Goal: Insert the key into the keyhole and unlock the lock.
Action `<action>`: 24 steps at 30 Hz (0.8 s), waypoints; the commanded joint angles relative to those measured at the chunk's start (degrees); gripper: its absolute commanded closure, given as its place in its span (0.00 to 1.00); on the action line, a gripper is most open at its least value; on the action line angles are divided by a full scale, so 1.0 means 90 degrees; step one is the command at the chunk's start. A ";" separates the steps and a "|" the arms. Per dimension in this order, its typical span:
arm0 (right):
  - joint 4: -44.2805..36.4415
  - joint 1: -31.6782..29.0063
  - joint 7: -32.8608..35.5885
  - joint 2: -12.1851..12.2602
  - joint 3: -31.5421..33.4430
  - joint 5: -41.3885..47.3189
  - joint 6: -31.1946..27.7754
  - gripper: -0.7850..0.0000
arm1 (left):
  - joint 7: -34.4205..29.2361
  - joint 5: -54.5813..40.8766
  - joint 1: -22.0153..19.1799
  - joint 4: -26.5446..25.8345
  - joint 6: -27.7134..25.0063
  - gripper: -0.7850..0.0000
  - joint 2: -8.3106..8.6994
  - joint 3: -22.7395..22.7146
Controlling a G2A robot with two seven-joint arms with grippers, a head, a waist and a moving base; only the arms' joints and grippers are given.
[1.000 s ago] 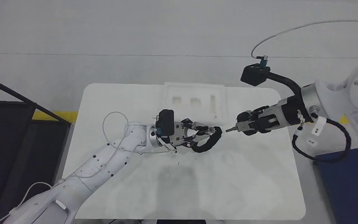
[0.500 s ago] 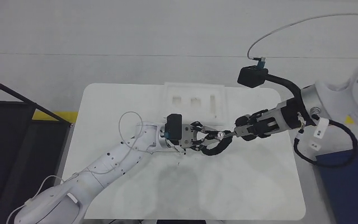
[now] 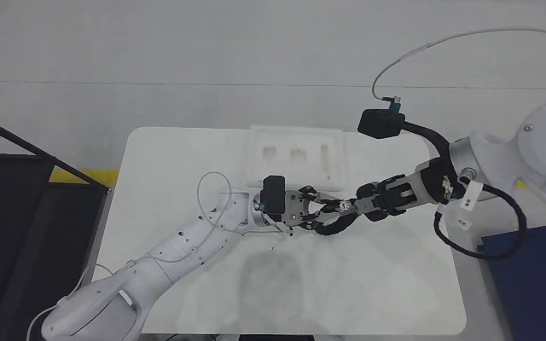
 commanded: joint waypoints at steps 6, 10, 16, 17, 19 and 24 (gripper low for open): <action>0.0014 0.0220 -0.0255 0.0105 -0.0338 0.0145 0.0257 1.00 | 0.0055 0.0092 0.0072 0.0016 -0.0013 1.00 -0.0077 -0.0080; -0.0031 0.0299 -0.0356 0.0150 -0.0514 0.0182 0.0357 1.00 | 0.0055 0.0127 0.0143 0.0010 0.0012 1.00 -0.0105 -0.0146; -0.0013 0.0412 -0.0432 0.0203 -0.0649 0.0254 0.0433 1.00 | 0.0043 0.0169 0.0267 0.0001 -0.0055 1.00 -0.0118 -0.0261; -0.0009 0.0420 -0.0446 0.0212 -0.0663 0.0260 0.0448 1.00 | 0.0041 0.0170 0.0287 -0.0004 -0.0057 1.00 -0.0120 -0.0283; -0.0006 0.0438 -0.0476 0.0229 -0.0681 0.0261 0.0477 1.00 | 0.0031 0.0191 0.0325 -0.0024 -0.0075 1.00 -0.0126 -0.0314; -0.0010 0.0448 -0.0495 0.0262 -0.0739 0.0237 0.0496 1.00 | 0.0009 0.0239 0.0390 -0.0076 -0.0133 1.00 -0.0148 -0.0381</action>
